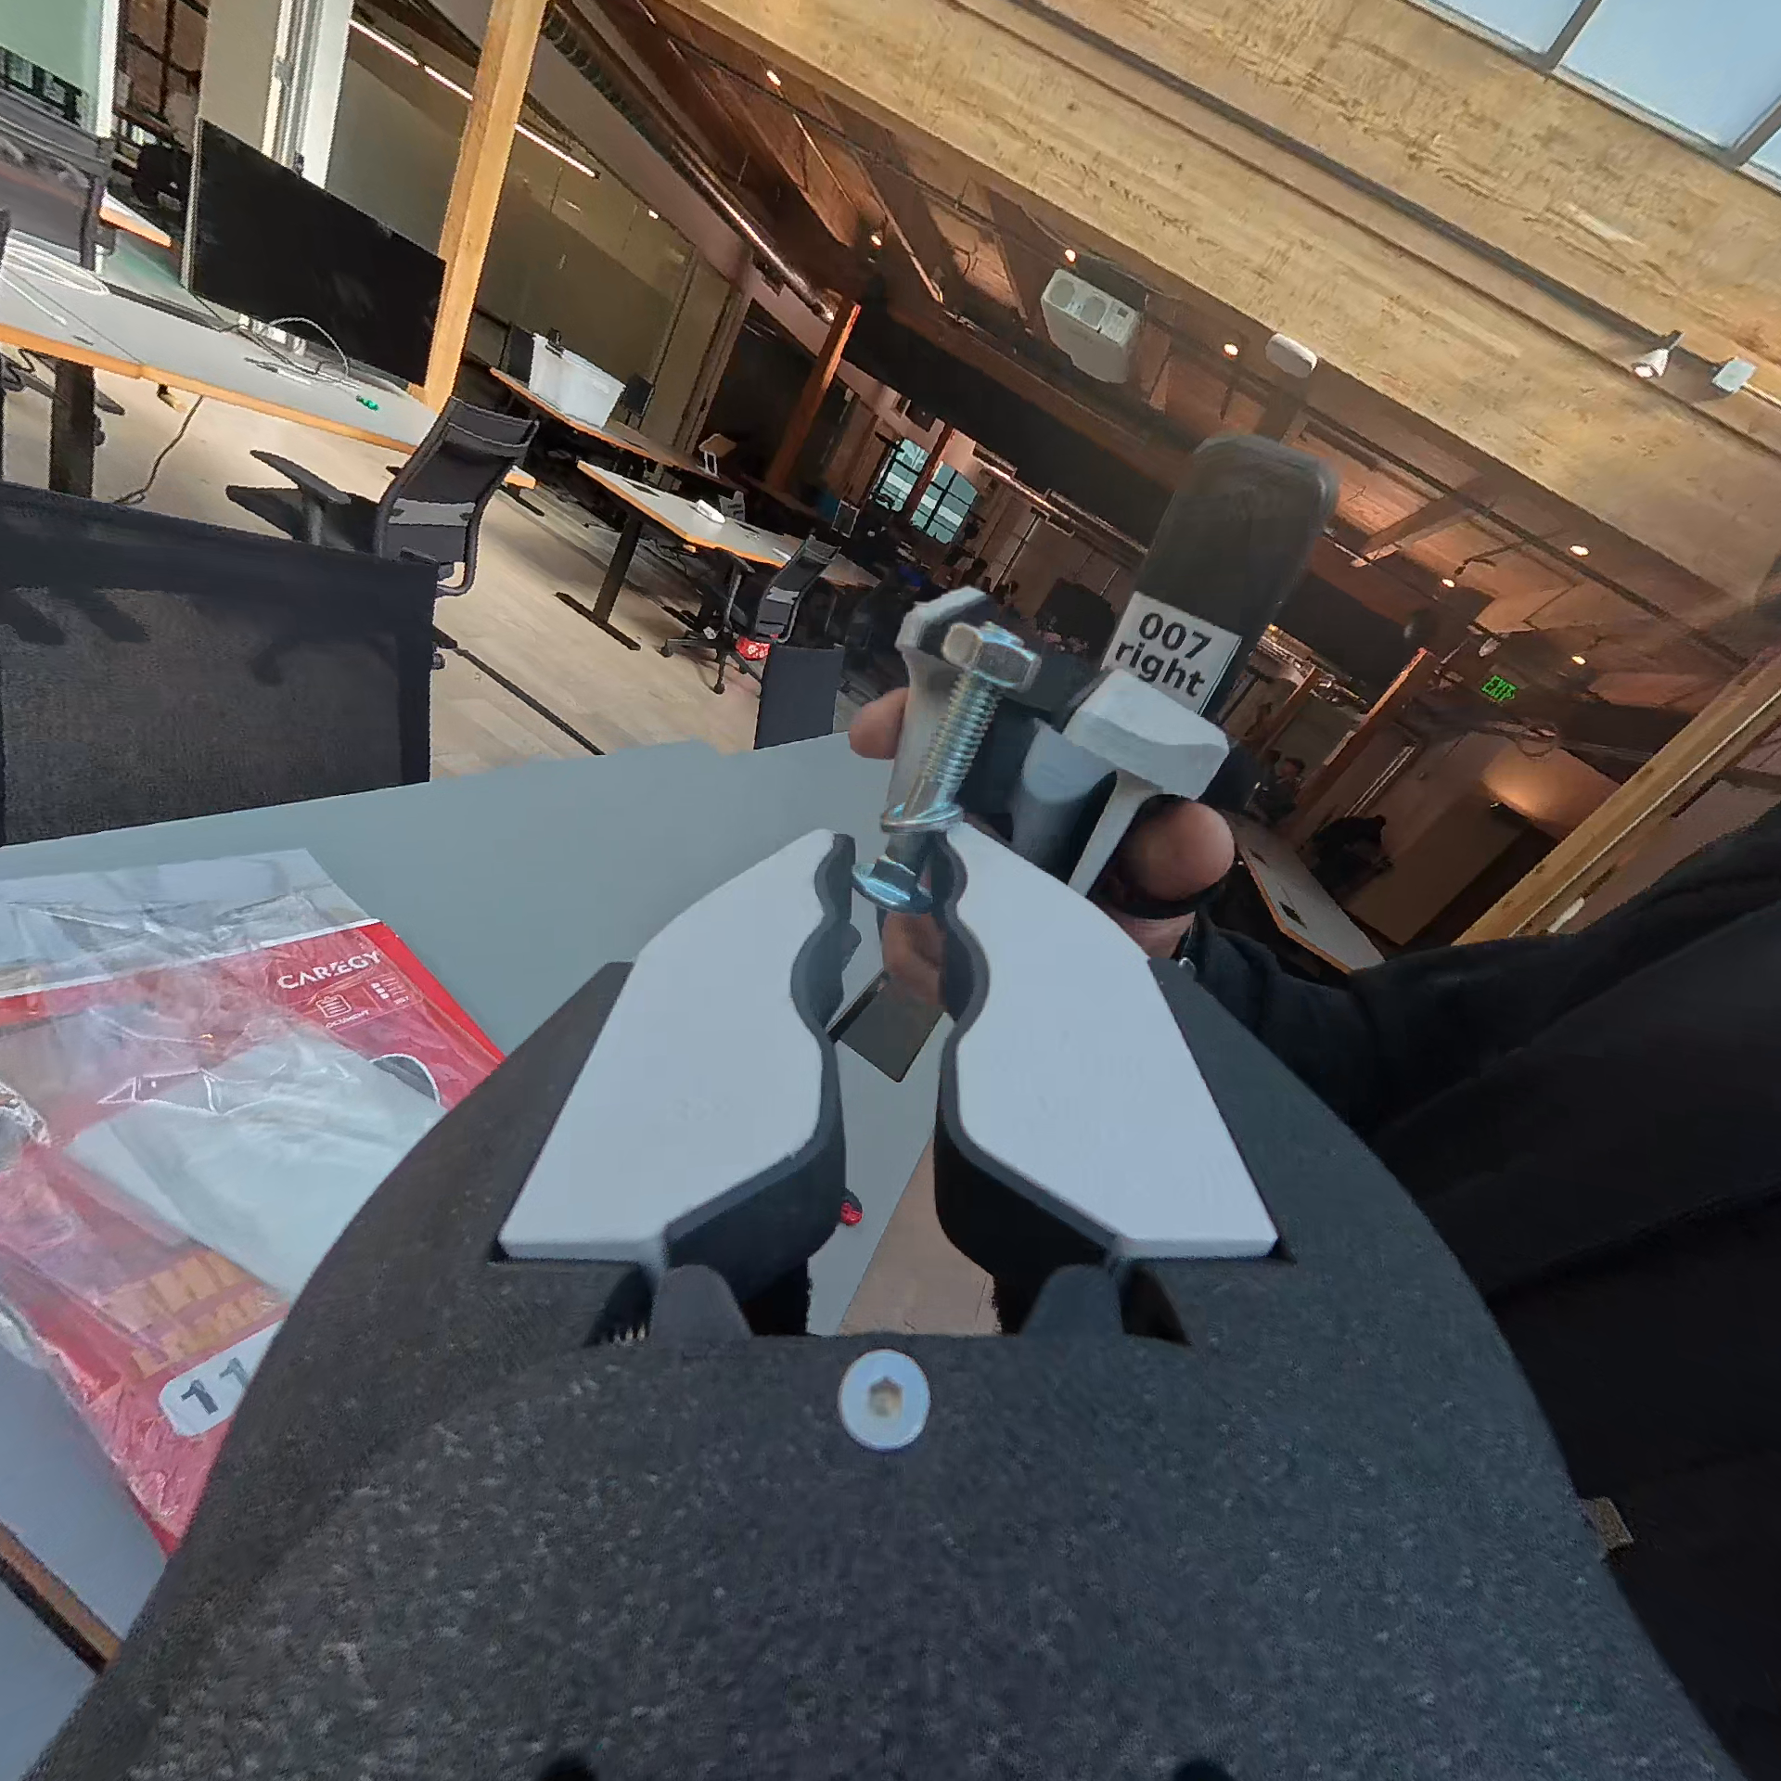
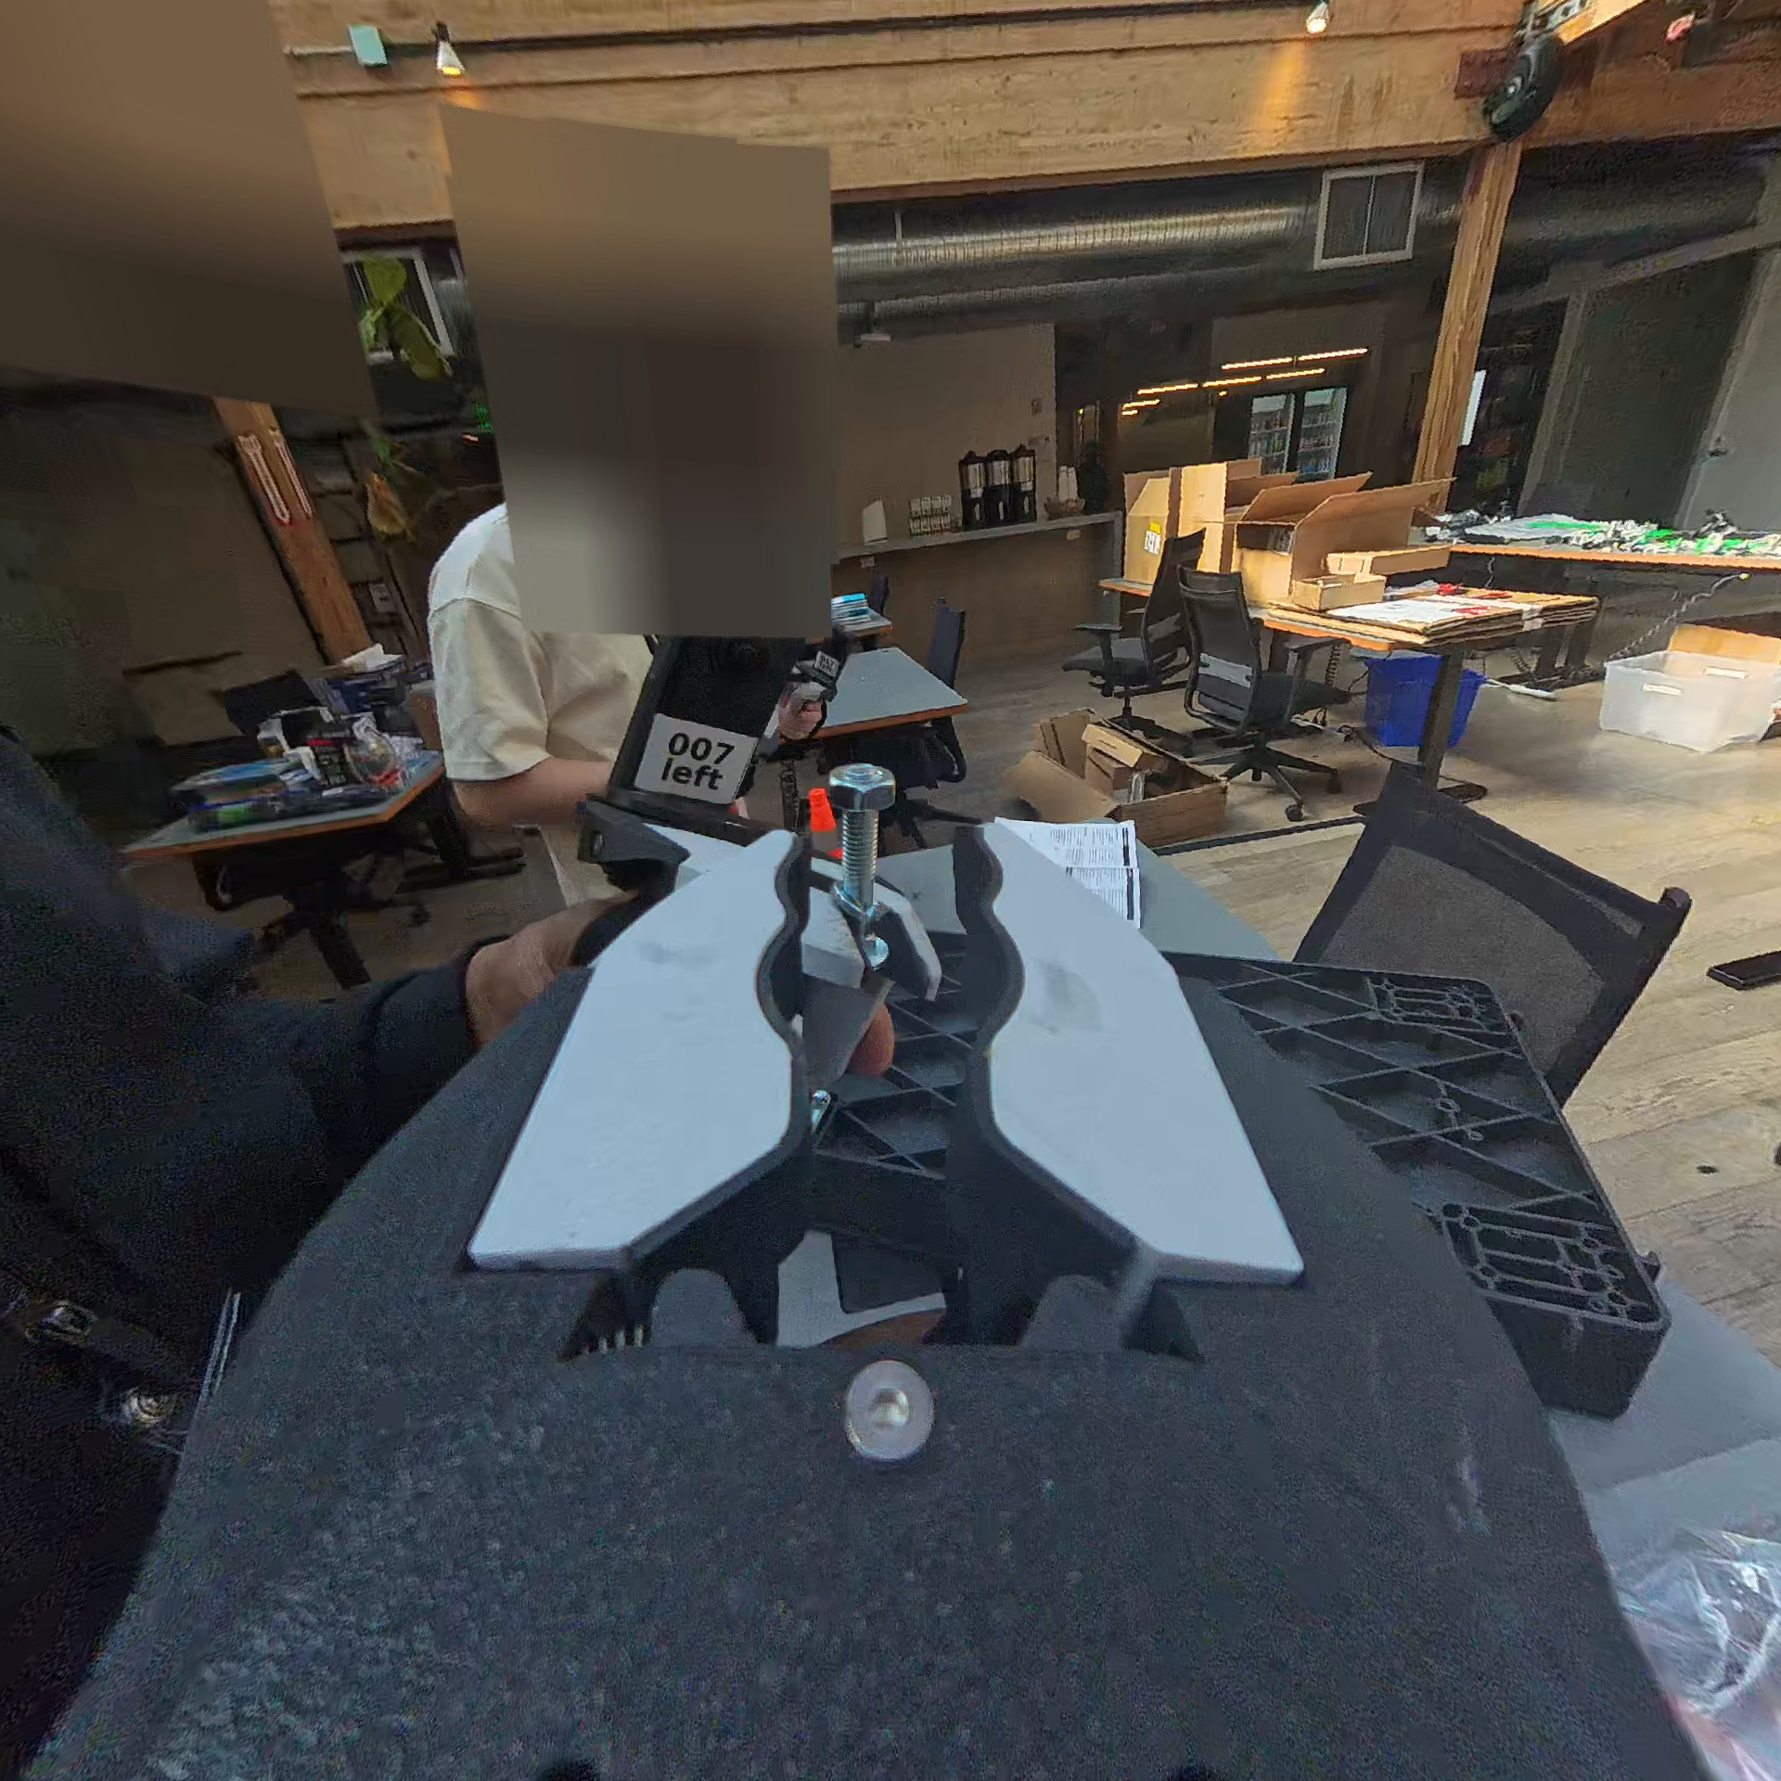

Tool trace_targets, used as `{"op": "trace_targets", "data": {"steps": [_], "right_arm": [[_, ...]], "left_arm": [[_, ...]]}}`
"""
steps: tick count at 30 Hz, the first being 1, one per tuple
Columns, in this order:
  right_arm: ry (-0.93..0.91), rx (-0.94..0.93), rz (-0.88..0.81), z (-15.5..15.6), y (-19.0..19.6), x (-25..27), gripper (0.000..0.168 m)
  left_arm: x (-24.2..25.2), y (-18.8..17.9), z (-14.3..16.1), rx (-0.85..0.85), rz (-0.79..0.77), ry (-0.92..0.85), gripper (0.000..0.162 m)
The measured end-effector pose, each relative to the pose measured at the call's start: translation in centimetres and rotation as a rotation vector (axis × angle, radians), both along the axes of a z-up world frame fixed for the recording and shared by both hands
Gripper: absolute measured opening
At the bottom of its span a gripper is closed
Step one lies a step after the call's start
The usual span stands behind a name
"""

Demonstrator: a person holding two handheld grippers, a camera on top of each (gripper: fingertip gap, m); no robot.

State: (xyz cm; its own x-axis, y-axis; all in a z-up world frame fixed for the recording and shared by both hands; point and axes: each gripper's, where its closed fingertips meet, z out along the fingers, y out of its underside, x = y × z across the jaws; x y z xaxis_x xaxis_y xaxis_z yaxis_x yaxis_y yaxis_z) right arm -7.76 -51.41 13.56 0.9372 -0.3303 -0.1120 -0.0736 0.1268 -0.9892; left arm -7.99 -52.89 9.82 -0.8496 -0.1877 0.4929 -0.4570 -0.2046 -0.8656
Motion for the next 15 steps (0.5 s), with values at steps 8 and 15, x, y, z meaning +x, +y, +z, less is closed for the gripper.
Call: {"op": "trace_targets", "data": {"steps": [8,15], "right_arm": [[-0.030,-0.251,0.151,0.3,-1.7,-0.2,0.021],[-0.006,-0.287,0.198,-0.2,-3.5,0.3,0.015]], "left_arm": [[0.0,-3.4,-0.4,0.179,0.049,-0.098,0.015],[0.2,-5.0,-0.6,0.200,0.052,-0.132,0.019]]}}
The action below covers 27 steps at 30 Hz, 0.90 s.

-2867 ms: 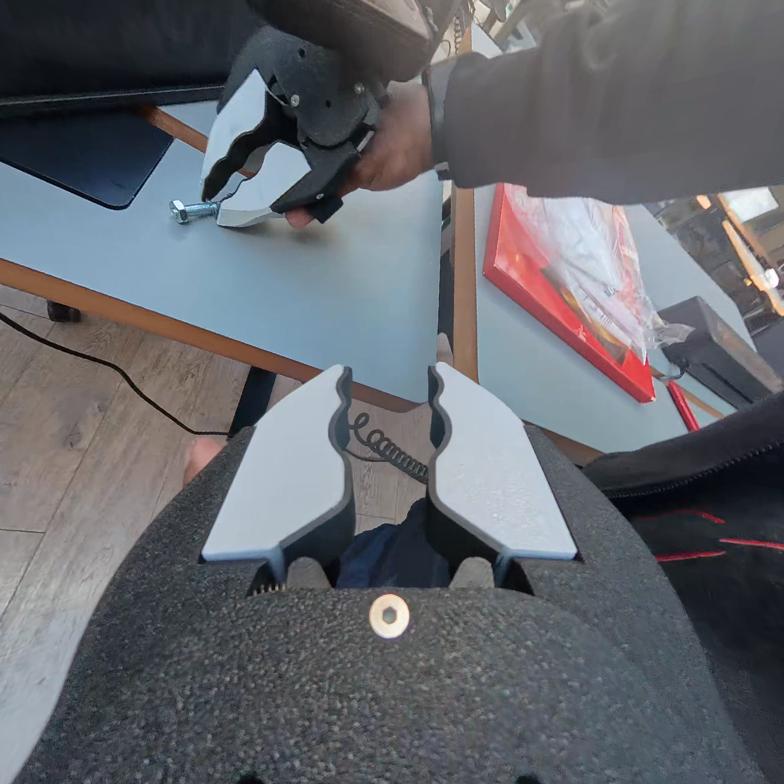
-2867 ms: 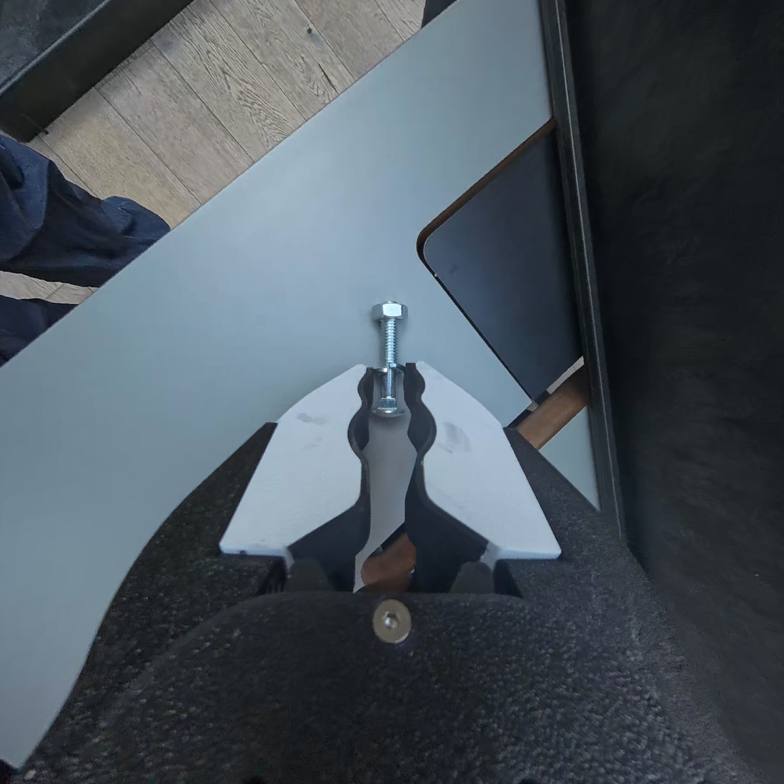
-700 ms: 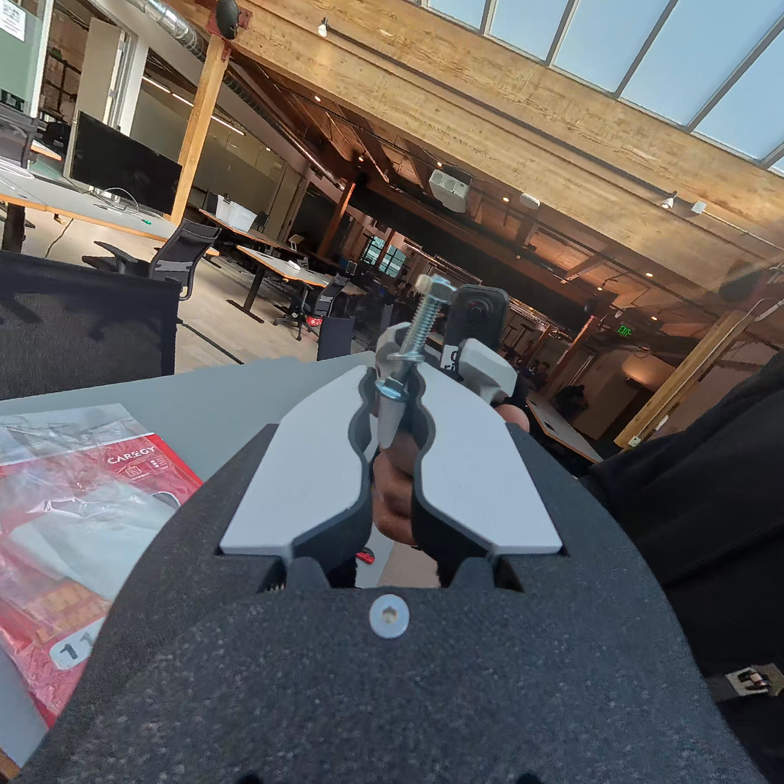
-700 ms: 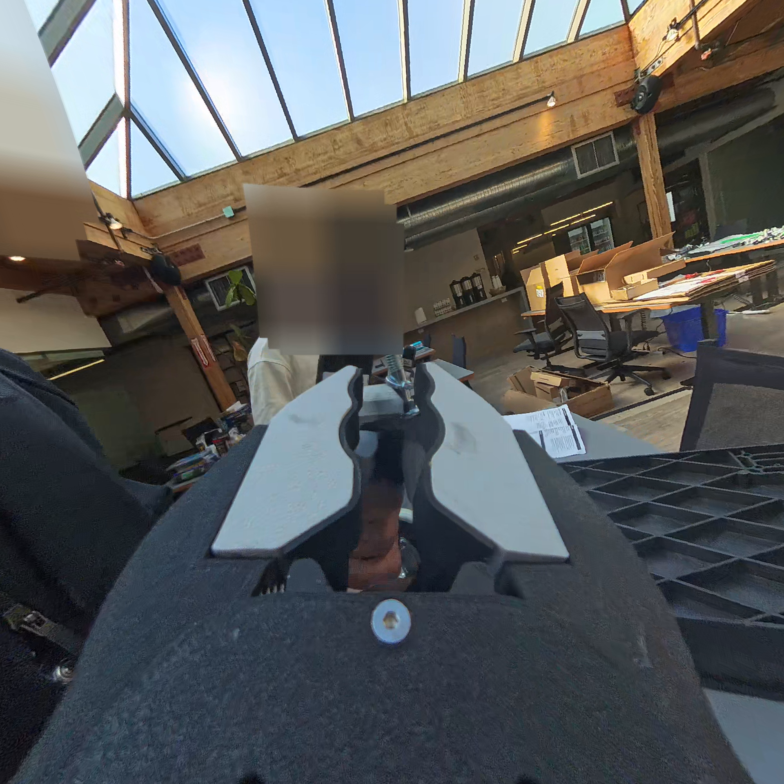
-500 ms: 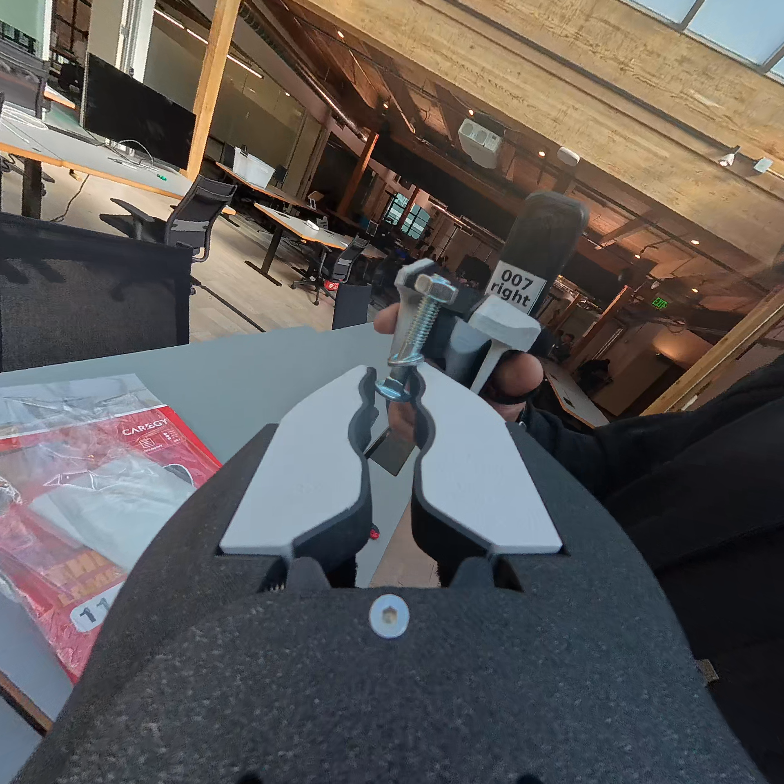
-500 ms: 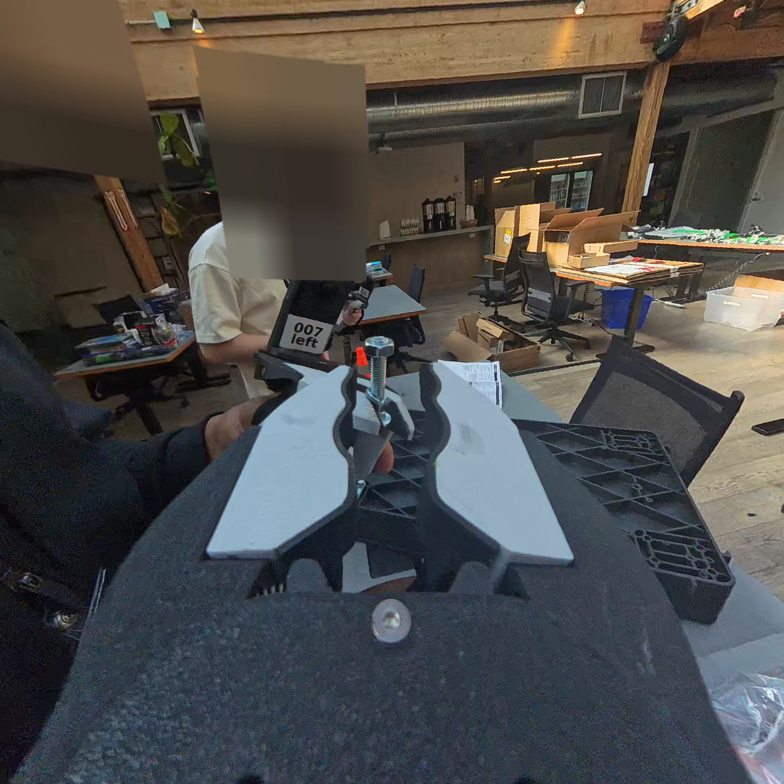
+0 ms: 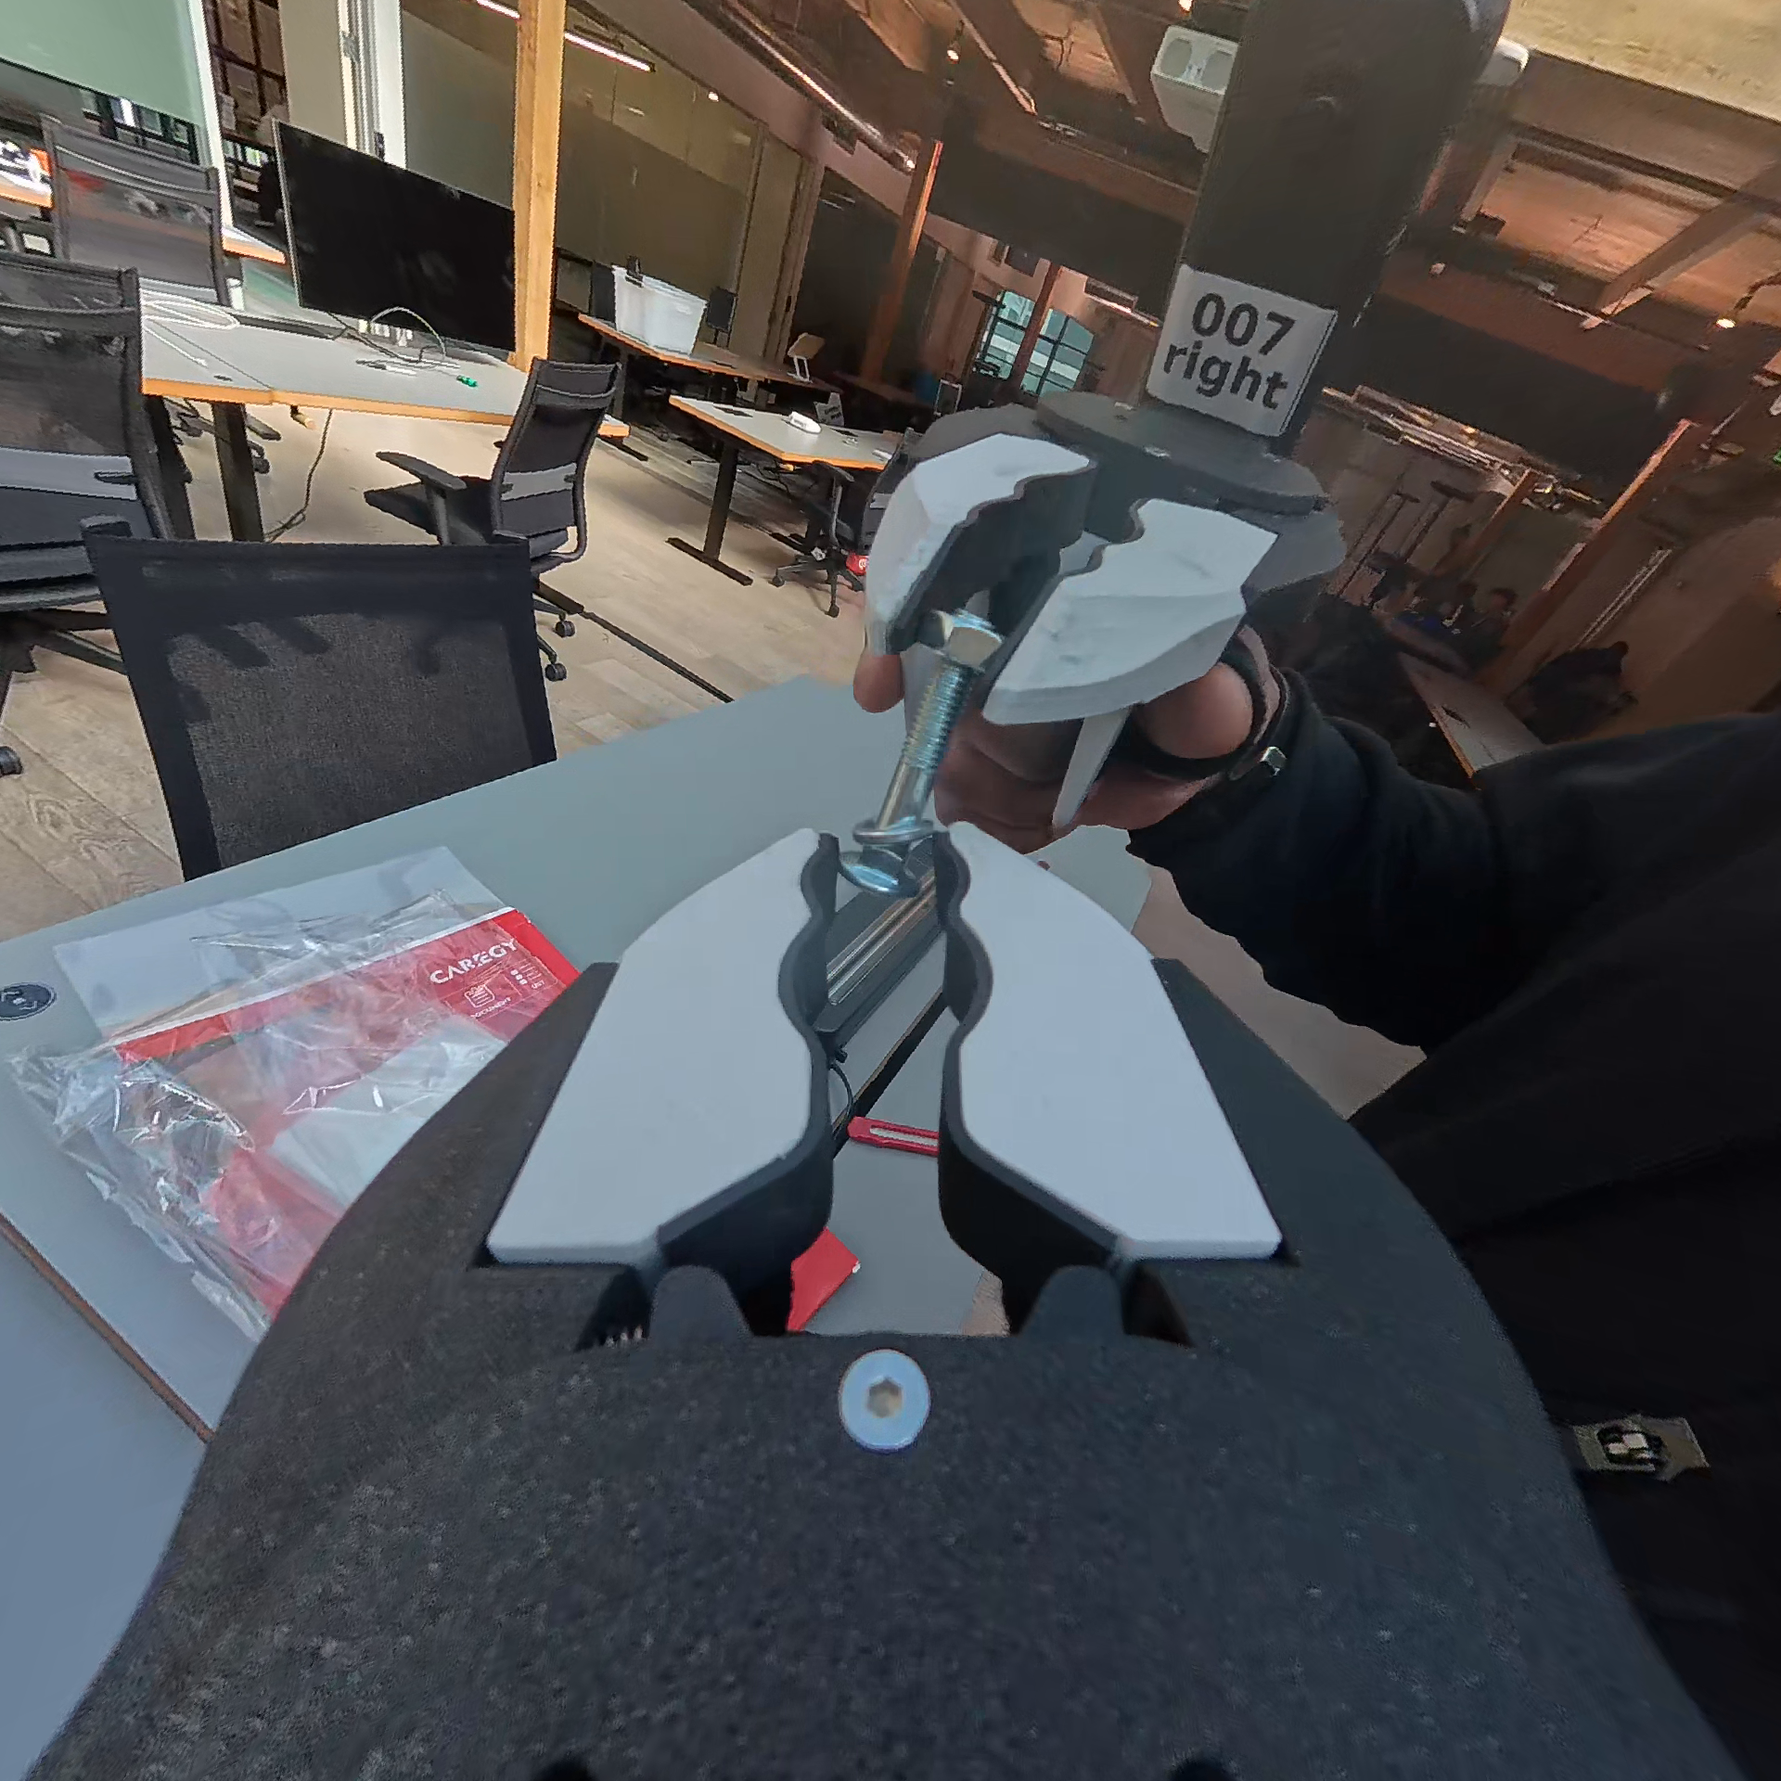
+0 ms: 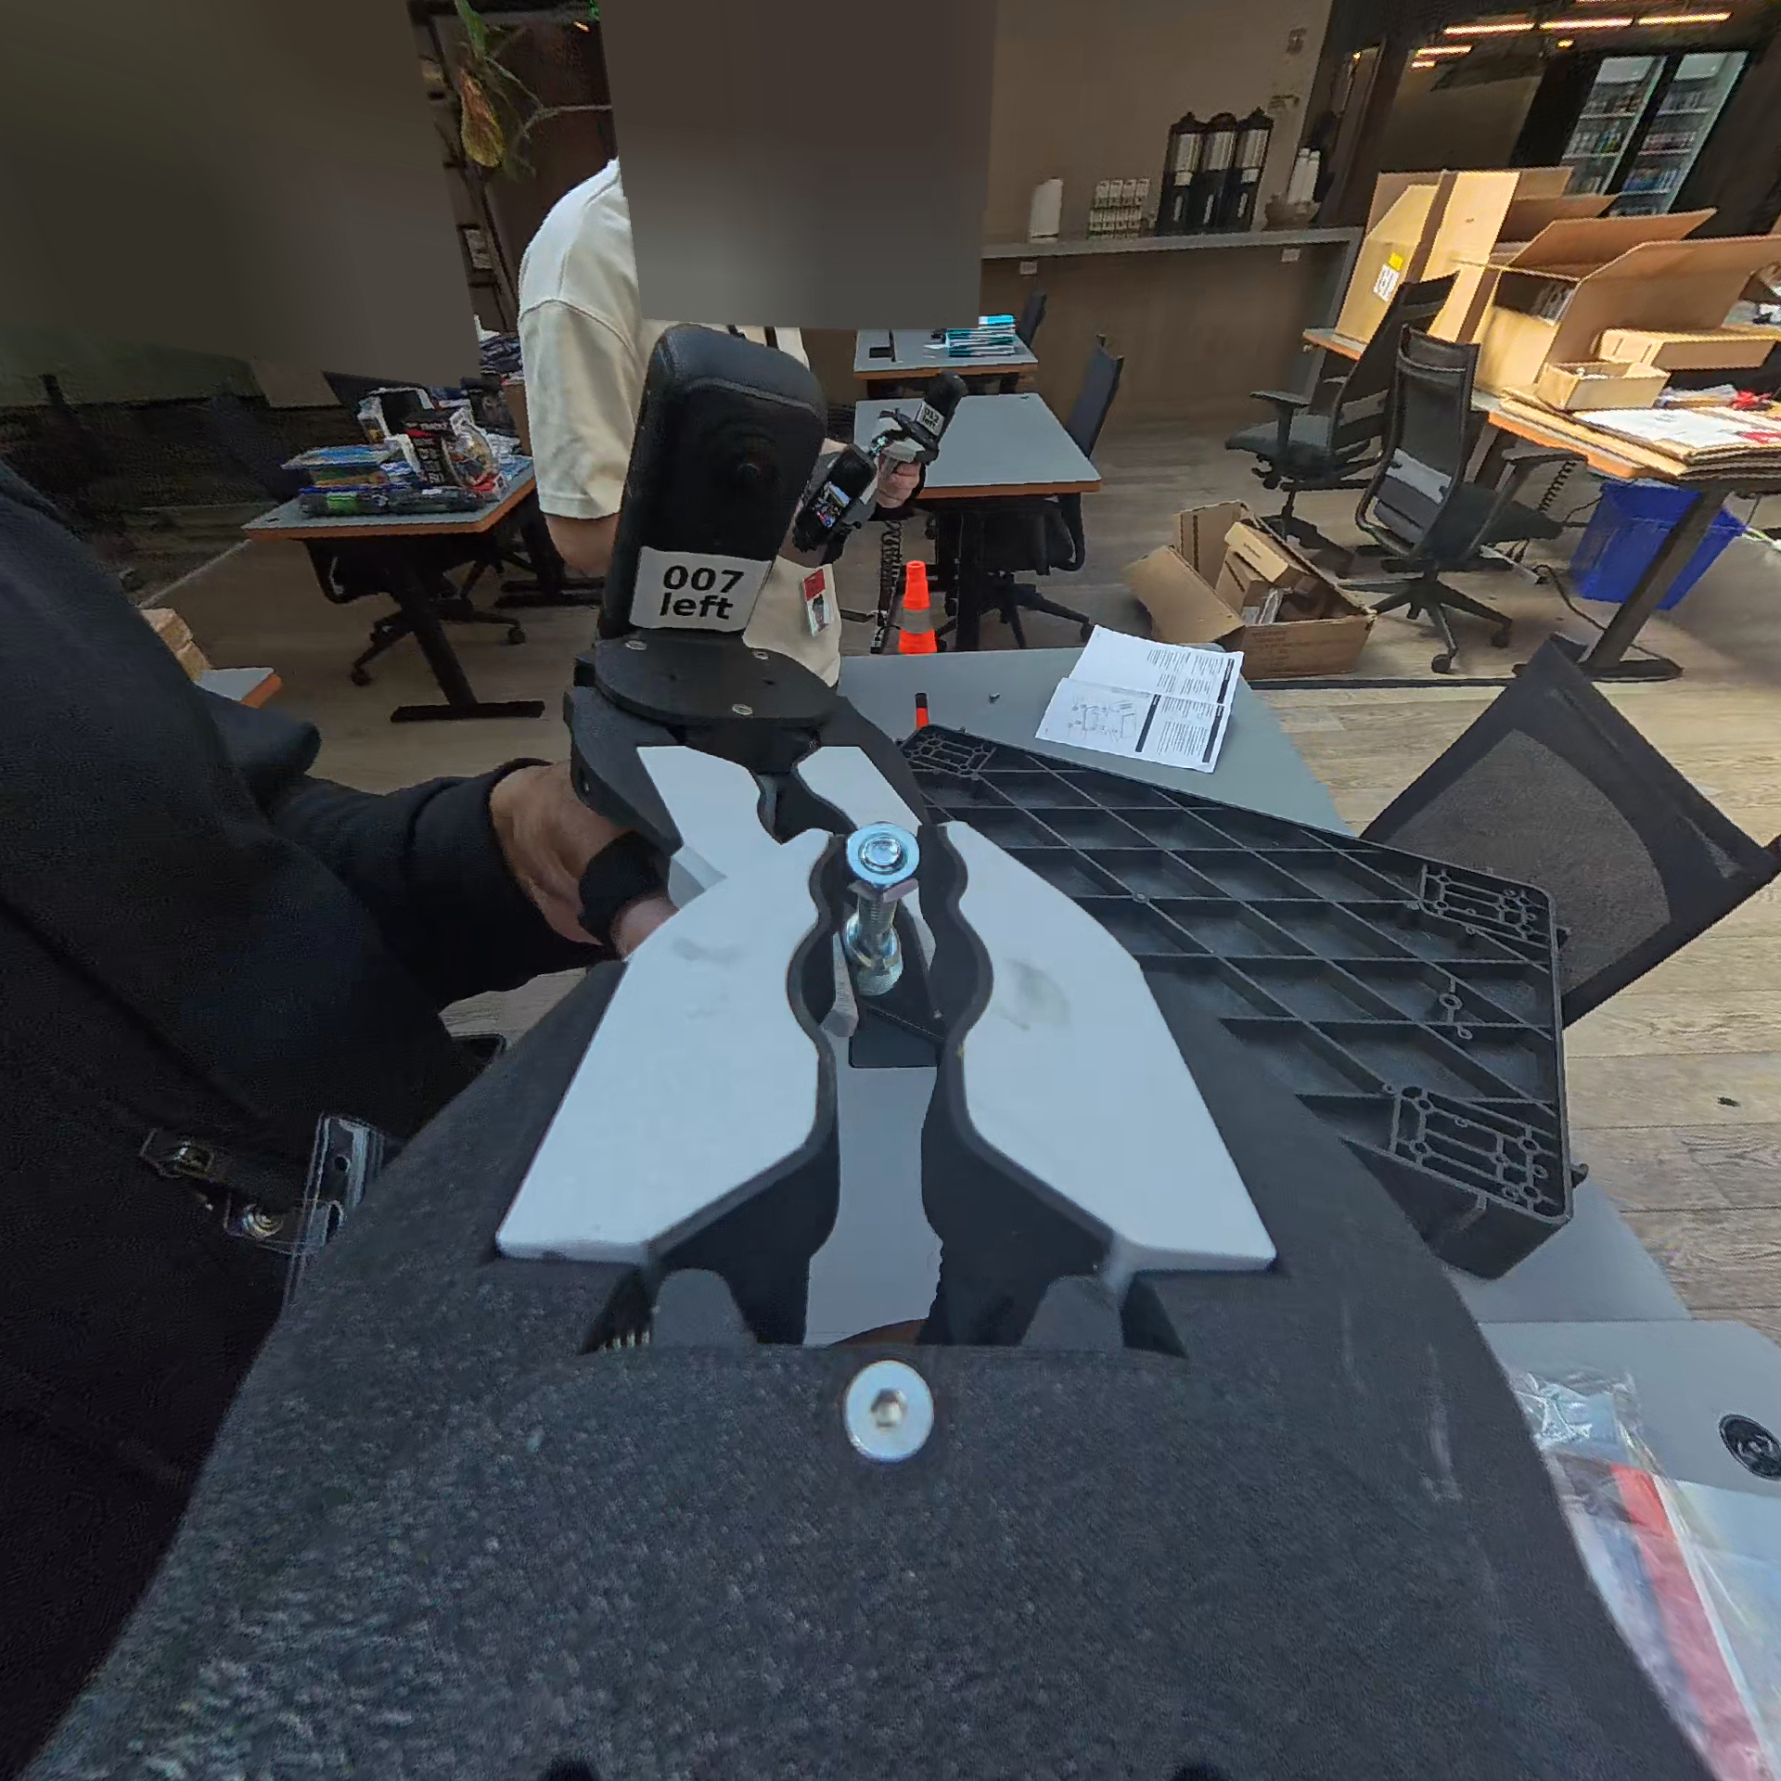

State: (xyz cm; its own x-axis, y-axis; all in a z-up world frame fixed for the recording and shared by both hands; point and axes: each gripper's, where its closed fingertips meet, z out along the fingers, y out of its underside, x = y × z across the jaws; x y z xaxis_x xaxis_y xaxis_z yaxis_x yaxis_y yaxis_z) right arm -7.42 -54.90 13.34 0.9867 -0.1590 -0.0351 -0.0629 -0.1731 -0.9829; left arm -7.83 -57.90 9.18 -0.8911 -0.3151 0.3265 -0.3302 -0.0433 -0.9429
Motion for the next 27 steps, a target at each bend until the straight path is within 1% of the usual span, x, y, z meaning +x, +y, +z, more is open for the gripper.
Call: {"op": "trace_targets", "data": {"steps": [2,3,5,7,9,11,14,17,18,20,23,27], "right_arm": [[0.010,0.000,-0.011,-0.1,-0.6,0.5,0.015],[0.013,-0.002,-0.018,-0.2,-0.9,0.7,0.015],[0.026,0.006,-0.010,-0.2,-1.3,0.9,0.015],[0.042,0.009,0.004,-0.4,-1.5,0.8,0.014],[0.044,-0.008,0.013,-1.0,-1.4,0.7,0.015],[0.046,-0.023,0.026,-1.5,-1.3,0.5,0.015],[0.062,-0.018,0.043,-2.0,-1.3,0.3,0.015],[0.068,-0.025,0.049,-2.6,-1.4,0.3,0.015],[0.073,-0.023,0.055,-2.7,-1.5,0.3,0.015],[0.082,-0.024,0.062,-3.1,-1.6,0.2,0.015],[0.098,-0.070,0.034,-4.2,-2.1,0.7,0.015],[0.078,-0.220,-0.084,-6.1,-3.2,1.9,0.015]], "left_arm": [[-0.2,-0.1,-0.5,0.019,-0.027,0.006,0.039],[-0.1,0.0,-0.8,0.033,-0.033,0.008,0.044],[0.0,0.2,-1.1,0.047,-0.038,0.004,0.047],[0.3,0.1,-0.8,0.033,-0.030,-0.019,0.047],[0.2,-0.4,-0.2,0.029,-0.034,-0.056,0.046],[0.2,-1.1,-0.4,0.065,-0.043,-0.075,0.043],[0.3,-1.8,-0.9,0.099,-0.054,-0.092,0.028],[0.3,-2.2,-0.7,0.063,-0.060,-0.101,0.012],[0.4,-2.2,-0.8,0.056,-0.054,-0.104,0.009],[0.4,-2.4,-1.2,0.062,-0.062,-0.116,0.007],[1.2,-2.5,-2.4,0.127,0.015,-0.123,0.006],[3.0,-2.3,-4.3,0.244,0.210,-0.191,0.007]]}}
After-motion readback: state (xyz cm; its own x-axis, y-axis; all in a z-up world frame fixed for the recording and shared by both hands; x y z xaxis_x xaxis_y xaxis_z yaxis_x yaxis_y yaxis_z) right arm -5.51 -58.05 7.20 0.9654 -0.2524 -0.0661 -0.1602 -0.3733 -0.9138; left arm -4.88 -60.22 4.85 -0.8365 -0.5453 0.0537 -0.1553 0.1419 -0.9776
